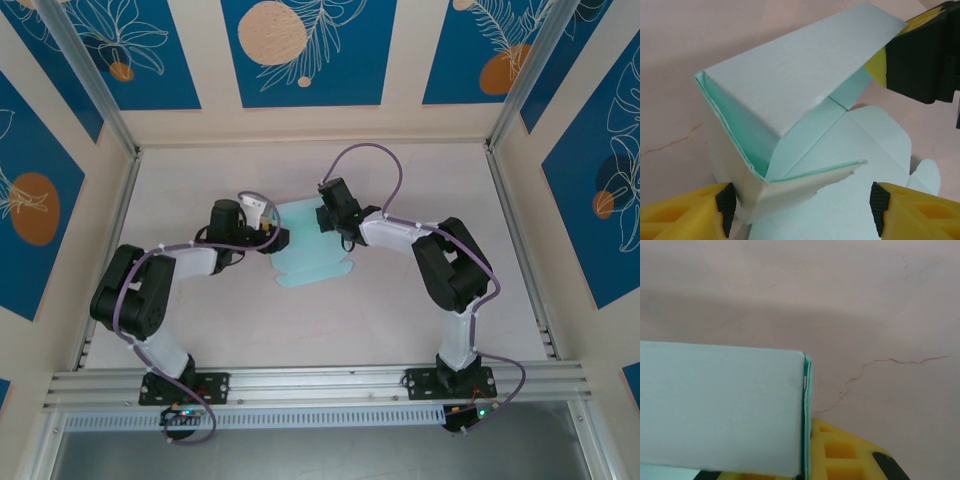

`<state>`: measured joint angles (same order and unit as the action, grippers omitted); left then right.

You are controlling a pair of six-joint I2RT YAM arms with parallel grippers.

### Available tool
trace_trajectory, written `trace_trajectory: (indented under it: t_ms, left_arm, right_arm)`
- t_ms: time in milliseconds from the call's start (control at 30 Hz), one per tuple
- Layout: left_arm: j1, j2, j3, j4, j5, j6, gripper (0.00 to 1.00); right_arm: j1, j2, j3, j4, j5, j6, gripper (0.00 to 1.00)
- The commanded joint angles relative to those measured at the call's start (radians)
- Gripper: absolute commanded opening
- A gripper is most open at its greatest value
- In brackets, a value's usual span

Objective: Fold the paper box

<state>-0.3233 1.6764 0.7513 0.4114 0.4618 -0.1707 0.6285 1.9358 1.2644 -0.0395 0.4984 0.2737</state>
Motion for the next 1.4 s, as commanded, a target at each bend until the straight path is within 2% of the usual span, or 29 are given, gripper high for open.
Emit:
trace_trajectory:
  t_ms: [0, 67, 333, 467, 700, 933, 1100, 1200, 1267, 1367]
  left_arm:
    - [-0.018, -0.029, -0.002, -0.072, -0.006, 0.078, 0.68]
    - [-0.019, -0.029, 0.008, -0.099, -0.037, 0.108, 0.64]
    - [-0.038, 0.007, 0.044, -0.097, -0.157, 0.151, 0.60]
    - [-0.066, 0.042, 0.069, -0.051, -0.235, 0.171, 0.49]
    - [-0.073, 0.070, 0.103, -0.015, -0.292, 0.176, 0.40]
    - [-0.073, 0.080, 0.090, 0.074, -0.404, 0.156, 0.42]
    - [-0.073, 0.104, 0.108, 0.095, -0.425, 0.148, 0.39]
    - [-0.073, 0.111, 0.117, 0.097, -0.438, 0.144, 0.29]
    - [-0.074, 0.113, 0.120, 0.095, -0.449, 0.138, 0.16]
    - [-0.075, 0.114, 0.119, 0.098, -0.458, 0.129, 0.11]
  right_arm:
    - [0.017, 0.035, -0.003, -0.063, -0.017, 0.018, 0.02]
    - [0.017, 0.033, -0.003, -0.064, -0.018, 0.016, 0.02]
    - [0.022, 0.032, -0.008, -0.055, -0.020, 0.013, 0.02]
    - [0.026, 0.031, -0.005, -0.058, -0.020, 0.003, 0.02]
    - [0.028, 0.017, -0.019, -0.054, -0.018, -0.004, 0.02]
    - [0.034, 0.014, -0.029, -0.042, -0.025, -0.016, 0.02]
    - [0.041, 0.007, -0.036, -0.043, -0.018, -0.021, 0.02]
    - [0.041, 0.002, -0.044, -0.039, -0.015, -0.020, 0.02]
    - [0.040, 0.000, -0.044, -0.041, -0.014, -0.020, 0.02]
    - [0.042, -0.001, -0.044, -0.045, -0.011, -0.020, 0.02]
